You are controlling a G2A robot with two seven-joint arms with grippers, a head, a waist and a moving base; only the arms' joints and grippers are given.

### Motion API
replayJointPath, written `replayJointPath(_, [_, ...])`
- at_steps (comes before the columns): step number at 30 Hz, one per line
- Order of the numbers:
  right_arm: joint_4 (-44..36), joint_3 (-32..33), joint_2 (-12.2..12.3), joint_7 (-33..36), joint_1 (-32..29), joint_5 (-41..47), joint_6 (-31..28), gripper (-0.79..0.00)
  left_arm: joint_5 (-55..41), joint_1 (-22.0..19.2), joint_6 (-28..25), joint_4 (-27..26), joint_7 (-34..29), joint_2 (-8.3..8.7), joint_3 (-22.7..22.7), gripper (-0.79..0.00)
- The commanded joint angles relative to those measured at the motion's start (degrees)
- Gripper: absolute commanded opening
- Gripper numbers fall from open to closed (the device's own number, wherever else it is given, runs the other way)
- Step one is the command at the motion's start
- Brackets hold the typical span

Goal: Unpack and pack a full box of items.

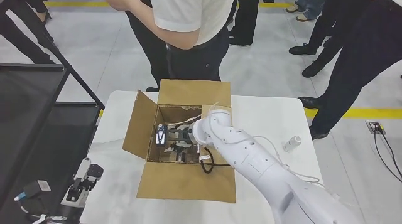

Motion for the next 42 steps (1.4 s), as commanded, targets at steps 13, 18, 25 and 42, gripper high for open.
replayJointPath(13, [-32.3, 14.5, 13.6, -4.1, -13.5, -10.9, 3.4, 0.0, 0.7, -1.0, 0.9, -0.1, -0.4, -0.04, 0.6, 0.0])
replayJointPath(18, [-50.3, 24.7, 18.7, -0.6, -25.4, -15.0, 3.4, 0.0, 1.0, -1.2, 1.2, -0.3, -0.4, -0.06, 0.6, 0.0])
replayJointPath(25, [-69.2, 38.8, 23.4, 1.5, -42.6, -18.4, 4.0, 0.0, 1.1, -1.4, 1.5, -0.1, -0.3, -0.09, 0.6, 0.0])
replayJointPath(42, [-86.3, 68.1, 27.0, 8.2, -72.4, -12.7, 18.6, 0.0, 2.2, -2.2, 1.7, -0.9, -1.8, -0.08, 2.2, 0.0])
